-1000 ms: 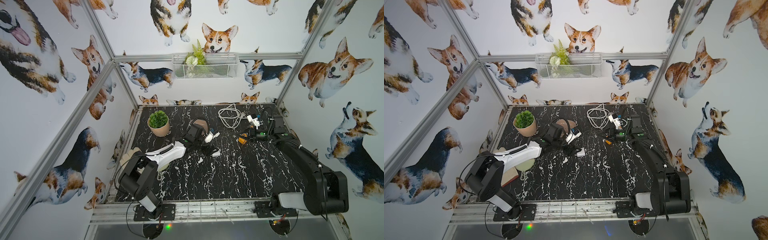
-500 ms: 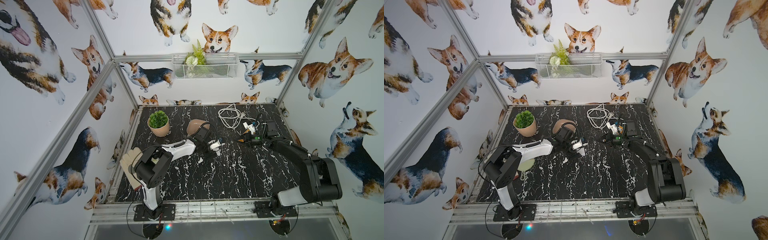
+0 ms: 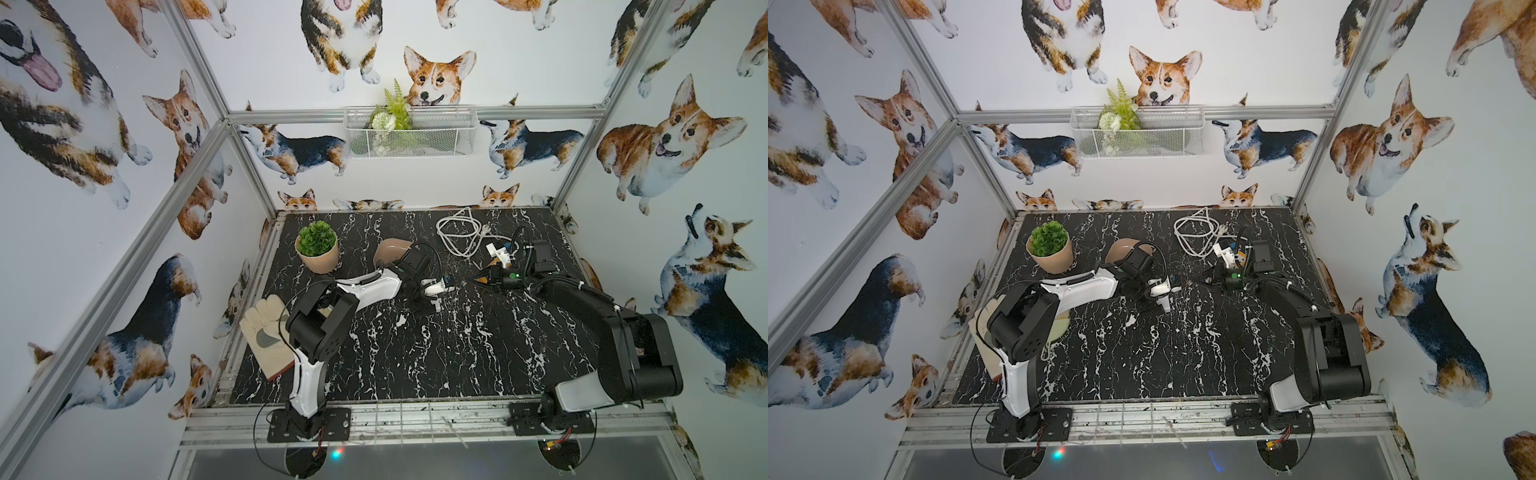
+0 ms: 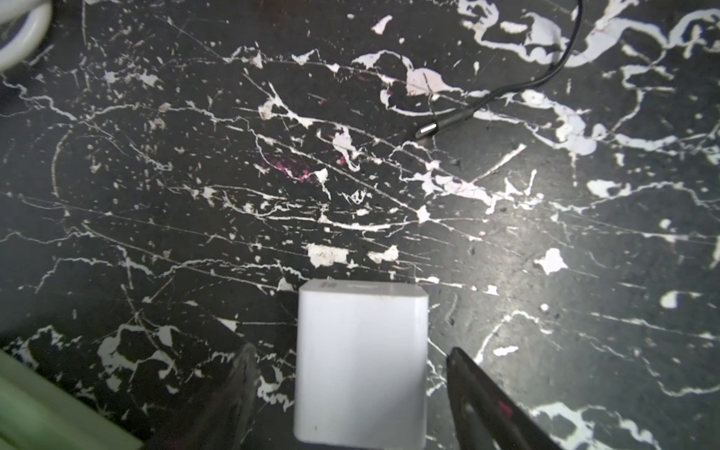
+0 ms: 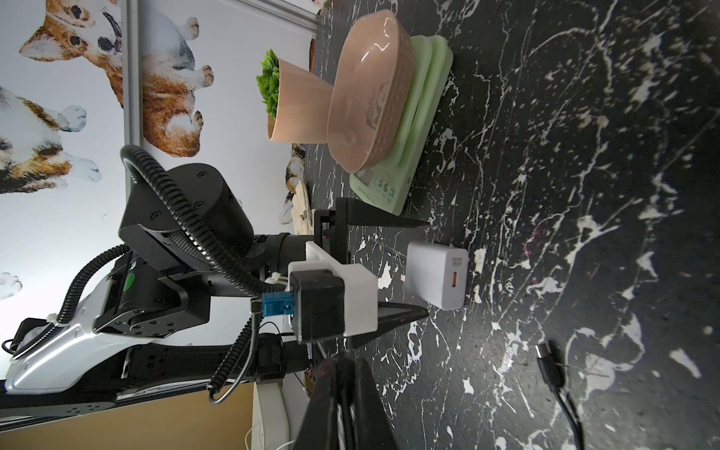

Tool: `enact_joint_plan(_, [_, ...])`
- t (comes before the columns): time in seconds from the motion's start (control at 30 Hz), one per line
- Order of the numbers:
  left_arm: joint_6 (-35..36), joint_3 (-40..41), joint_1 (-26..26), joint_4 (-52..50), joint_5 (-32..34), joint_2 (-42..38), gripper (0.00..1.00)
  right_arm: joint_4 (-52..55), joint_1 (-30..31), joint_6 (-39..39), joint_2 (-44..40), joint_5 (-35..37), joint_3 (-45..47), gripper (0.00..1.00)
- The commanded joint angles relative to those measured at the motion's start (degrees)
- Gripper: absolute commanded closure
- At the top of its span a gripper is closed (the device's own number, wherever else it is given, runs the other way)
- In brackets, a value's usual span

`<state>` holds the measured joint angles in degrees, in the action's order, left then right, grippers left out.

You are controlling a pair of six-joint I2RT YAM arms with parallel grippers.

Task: Charge the electronic scale
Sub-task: Pick up the plug from the center of the board.

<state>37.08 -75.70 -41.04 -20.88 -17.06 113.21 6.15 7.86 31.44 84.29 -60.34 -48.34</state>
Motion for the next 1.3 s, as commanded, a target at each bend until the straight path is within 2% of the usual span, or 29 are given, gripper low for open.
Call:
enact_joint_plan(0.0, [1.17, -2.07, 0.06, -5.54, -0.45, 1.39, 0.22, -1.54, -0.01, -1.08, 0.08, -1.30, -0.16, 1.00])
enact_joint_plan(0.33, [1.06, -4.07, -0.01, -8.05, 0.01, 2.77, 0.27, -1.58, -0.04, -1.40, 0.43, -1.69, -0.52, 1.00])
enact_joint_plan(0.6, [0.88, -4.80, 0.04, -8.75, 0.89, 3.31, 0.40, -2.08, 0.00, -1.33, 0.66, -2.11, -0.63, 1.00])
enact_joint_plan(0.83, [0.98, -6.03, -0.07, -9.91, 0.63, 4.39, 0.36, -2.90, -0.02, -1.01, 0.39, -2.59, -0.49, 1.00])
enact_joint_plan(1.07, [2.07, -6.07, 0.52, -11.90, -1.81, 3.14, 0.59, -3.25, -0.02, -0.98, 0.09, -2.94, -0.42, 1.00])
enact_joint_plan(1.17, [1.76, -6.04, 2.25, -14.57, -8.13, -0.10, 0.69, -5.27, 0.03, -0.30, 0.13, -3.55, -0.22, 1.00])
enact_joint_plan(1.27, [-0.26, -5.39, 4.82, -16.12, -16.45, -4.97, 0.73, -8.61, 1.09, 0.46, 0.17, -4.73, -0.13, 1.00])
